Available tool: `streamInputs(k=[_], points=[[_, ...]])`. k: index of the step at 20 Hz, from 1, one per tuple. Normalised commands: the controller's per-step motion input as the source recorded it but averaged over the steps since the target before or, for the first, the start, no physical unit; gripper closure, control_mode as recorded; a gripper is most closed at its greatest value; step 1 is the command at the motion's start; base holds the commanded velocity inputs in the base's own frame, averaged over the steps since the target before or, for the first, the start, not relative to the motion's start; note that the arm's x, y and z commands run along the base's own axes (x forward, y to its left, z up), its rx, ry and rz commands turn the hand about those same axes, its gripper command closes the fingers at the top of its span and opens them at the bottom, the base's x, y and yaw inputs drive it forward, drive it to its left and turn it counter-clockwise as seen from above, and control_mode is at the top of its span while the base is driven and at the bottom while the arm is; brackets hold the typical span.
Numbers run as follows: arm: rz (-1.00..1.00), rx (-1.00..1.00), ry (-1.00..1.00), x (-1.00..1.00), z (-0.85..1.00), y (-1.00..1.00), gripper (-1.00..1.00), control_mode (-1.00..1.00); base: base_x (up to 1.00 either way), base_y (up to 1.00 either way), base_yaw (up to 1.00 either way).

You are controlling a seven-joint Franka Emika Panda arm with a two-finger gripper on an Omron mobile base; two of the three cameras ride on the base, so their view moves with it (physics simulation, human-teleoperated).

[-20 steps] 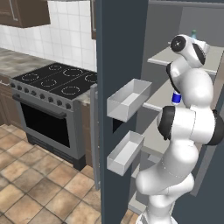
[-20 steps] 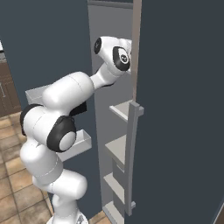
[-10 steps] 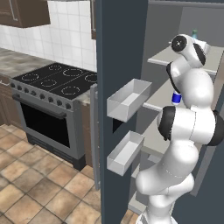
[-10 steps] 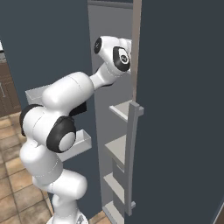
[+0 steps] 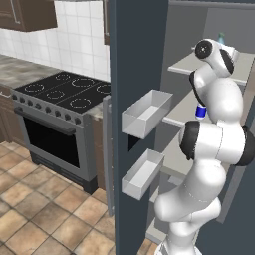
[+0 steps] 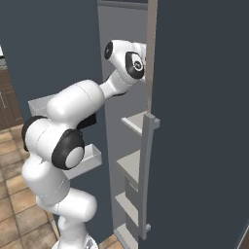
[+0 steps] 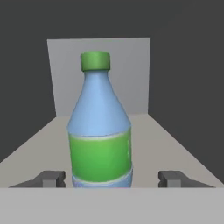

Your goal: Take the bottled waters from the counter and place them in the freezer to freeze. Close the freezer door after placing the bottles.

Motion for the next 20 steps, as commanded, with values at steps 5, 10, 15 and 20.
streamInputs(k=[5,10,15,20], points=[[0.00,0.00,0.00,0.00,0.00,0.00,-1.00,-1.00,0.00,0.00,0.00],[0.00,0.00,0.00,0.00,0.00,0.00,-1.00,-1.00,0.00,0.00,0.00],[0.00,0.00,0.00,-0.10,0.00,0.11,-1.00,-1.00,0.00,0.00,0.00],[0.00,0.00,0.00,-0.18,0.01,0.28,-1.00,-1.00,0.00,0.00,0.00]])
